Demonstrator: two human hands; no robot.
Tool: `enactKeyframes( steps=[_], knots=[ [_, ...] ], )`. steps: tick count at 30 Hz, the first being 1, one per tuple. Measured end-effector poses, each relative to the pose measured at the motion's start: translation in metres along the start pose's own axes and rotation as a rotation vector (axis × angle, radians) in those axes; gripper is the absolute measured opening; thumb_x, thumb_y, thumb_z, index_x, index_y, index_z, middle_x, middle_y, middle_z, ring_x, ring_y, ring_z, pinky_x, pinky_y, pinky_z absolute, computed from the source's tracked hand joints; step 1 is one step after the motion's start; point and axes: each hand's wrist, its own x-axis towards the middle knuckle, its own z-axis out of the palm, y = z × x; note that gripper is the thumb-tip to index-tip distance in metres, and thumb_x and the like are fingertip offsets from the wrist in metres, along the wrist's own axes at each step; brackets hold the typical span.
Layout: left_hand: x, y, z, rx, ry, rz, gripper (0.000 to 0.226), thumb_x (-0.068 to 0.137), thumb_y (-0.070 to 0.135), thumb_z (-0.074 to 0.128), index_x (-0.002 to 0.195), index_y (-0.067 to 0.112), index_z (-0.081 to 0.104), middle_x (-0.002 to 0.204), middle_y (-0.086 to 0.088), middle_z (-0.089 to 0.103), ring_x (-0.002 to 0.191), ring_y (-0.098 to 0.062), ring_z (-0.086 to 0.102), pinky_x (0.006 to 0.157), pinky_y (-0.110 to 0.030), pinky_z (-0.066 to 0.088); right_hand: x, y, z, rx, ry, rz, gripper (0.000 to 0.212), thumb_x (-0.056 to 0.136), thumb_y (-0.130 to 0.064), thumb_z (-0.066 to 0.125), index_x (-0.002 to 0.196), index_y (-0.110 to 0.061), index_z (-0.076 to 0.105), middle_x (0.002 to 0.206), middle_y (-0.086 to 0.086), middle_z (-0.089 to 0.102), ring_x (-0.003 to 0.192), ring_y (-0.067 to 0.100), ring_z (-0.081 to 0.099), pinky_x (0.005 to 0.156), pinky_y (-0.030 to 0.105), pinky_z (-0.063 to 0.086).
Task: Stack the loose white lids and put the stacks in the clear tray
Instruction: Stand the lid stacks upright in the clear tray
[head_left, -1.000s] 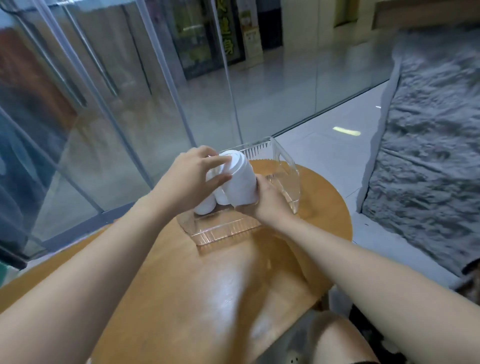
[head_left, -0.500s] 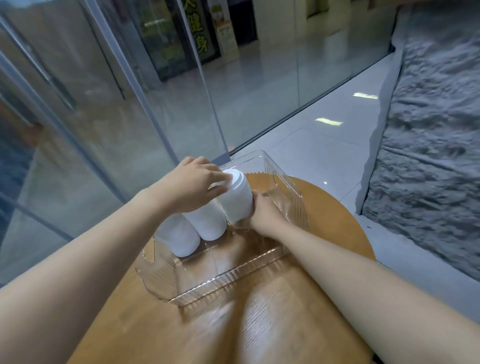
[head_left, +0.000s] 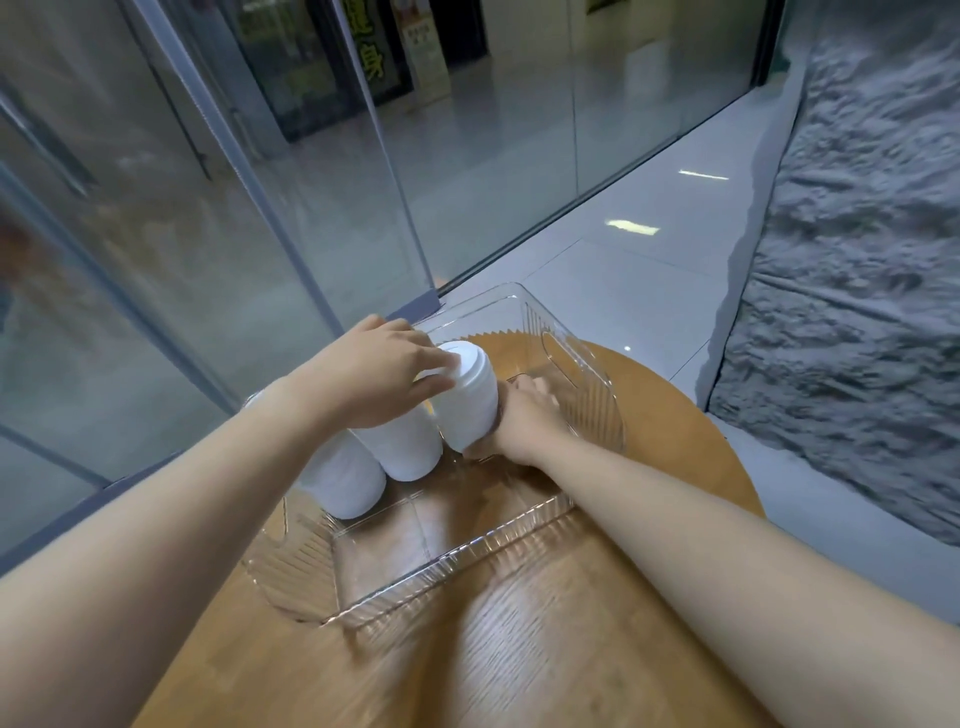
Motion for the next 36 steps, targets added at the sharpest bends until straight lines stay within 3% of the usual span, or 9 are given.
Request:
enactKeyframes(
  steps=[5, 11, 16, 19, 22, 26, 29, 32, 36],
  knots=[
    [-0.008, 0.003, 0.007, 0.022, 0.022, -0.023, 0.083, 0.087, 0.069, -0.004, 0.132, 0.038, 0.059, 0.117, 0.01, 0.066, 0.114, -0.018, 0.053, 0.094, -0.032, 0.035, 0.0, 0.0, 0.002, 0.011, -0.011, -0.006, 0.084, 0.062, -0.056, 0.091, 0.132, -0.027, 0.057, 0.127, 0.003, 0.059, 0.133, 0.032, 0.041, 0.103, 0.043, 0.042],
    [-0.02, 0.008, 0.005, -0.032, -0.018, -0.04, 0.08, 0.089, 0.066, 0.005, 0.139, 0.032, 0.057, 0.137, 0.004, 0.061, 0.127, -0.022, 0.053, 0.105, -0.037, 0.038, -0.005, -0.007, 0.001, 0.003, 0.013, -0.04, 0.068, 0.059, -0.056, 0.081, 0.119, -0.03, 0.062, 0.113, -0.003, 0.067, 0.118, 0.029, 0.057, 0.09, 0.042, 0.054],
    [-0.027, 0.007, -0.009, 0.032, -0.046, -0.057, 0.045, 0.107, 0.05, 0.04, 0.145, 0.027, 0.052, 0.139, 0.001, 0.06, 0.132, -0.023, 0.051, 0.111, -0.036, 0.034, -0.012, -0.017, -0.011, -0.105, 0.026, -0.037, 0.078, 0.065, -0.054, 0.082, 0.13, -0.02, 0.055, 0.128, 0.004, 0.063, 0.126, 0.03, 0.053, 0.095, 0.038, 0.047],
    [-0.04, 0.008, -0.03, 0.027, -0.023, -0.096, 0.047, 0.107, 0.049, 0.041, 0.149, 0.029, 0.049, 0.143, 0.002, 0.058, 0.136, -0.023, 0.047, 0.113, -0.035, 0.031, -0.024, -0.021, -0.024, -0.172, 0.029, -0.016, 0.076, 0.076, -0.047, 0.08, 0.135, -0.011, 0.048, 0.136, 0.009, 0.058, 0.131, 0.031, 0.049, 0.099, 0.039, 0.043],
    [-0.061, 0.013, -0.053, 0.015, -0.009, -0.124, 0.049, 0.107, 0.051, 0.04, 0.153, 0.034, 0.044, 0.148, 0.005, 0.054, 0.139, -0.02, 0.044, 0.114, -0.032, 0.029, -0.04, -0.027, -0.042, -0.184, 0.055, -0.044, 0.063, 0.08, -0.044, 0.08, 0.124, -0.014, 0.048, 0.128, 0.006, 0.061, 0.126, 0.03, 0.054, 0.084, 0.037, 0.043],
    [-0.11, 0.031, -0.101, -0.064, 0.001, -0.211, 0.058, 0.105, 0.054, 0.041, 0.159, 0.034, 0.032, 0.149, 0.004, 0.053, 0.136, -0.022, 0.047, 0.113, -0.033, 0.031, -0.078, -0.049, -0.068, -0.137, 0.219, -0.143, 0.076, 0.08, -0.047, 0.079, 0.139, -0.017, 0.043, 0.142, 0.004, 0.051, 0.133, 0.028, 0.049, 0.099, 0.041, 0.046],
    [-0.171, 0.045, -0.128, -0.101, 0.055, -0.283, 0.06, 0.104, 0.054, 0.042, 0.159, 0.031, 0.034, 0.151, 0.001, 0.052, 0.137, -0.023, 0.047, 0.113, -0.035, 0.032, -0.113, -0.076, -0.078, -0.031, 0.336, -0.267, 0.084, 0.081, -0.048, 0.077, 0.149, -0.018, 0.038, 0.146, 0.004, 0.046, 0.133, 0.028, 0.048, 0.102, 0.042, 0.045],
    [-0.24, 0.056, -0.147, -0.07, 0.023, -0.386, 0.062, 0.104, 0.055, 0.041, 0.16, 0.03, 0.032, 0.152, -0.002, 0.051, 0.138, -0.025, 0.046, 0.115, -0.036, 0.032, -0.148, -0.104, -0.076, 0.014, 0.309, -0.433, 0.081, 0.082, -0.039, 0.08, 0.149, -0.015, 0.042, 0.141, 0.007, 0.05, 0.129, 0.028, 0.051, 0.103, 0.042, 0.045],
    [-0.337, 0.076, -0.154, -0.065, 0.012, -0.523, 0.065, 0.1, 0.06, 0.04, 0.157, 0.029, 0.037, 0.151, -0.003, 0.053, 0.136, -0.028, 0.049, 0.115, -0.044, 0.038, -0.201, -0.144, -0.046, 0.078, 0.242, -0.588, 0.062, 0.081, -0.034, 0.08, 0.135, -0.016, 0.055, 0.125, 0.004, 0.059, 0.116, 0.026, 0.058, 0.095, 0.043, 0.049]
  ],
)
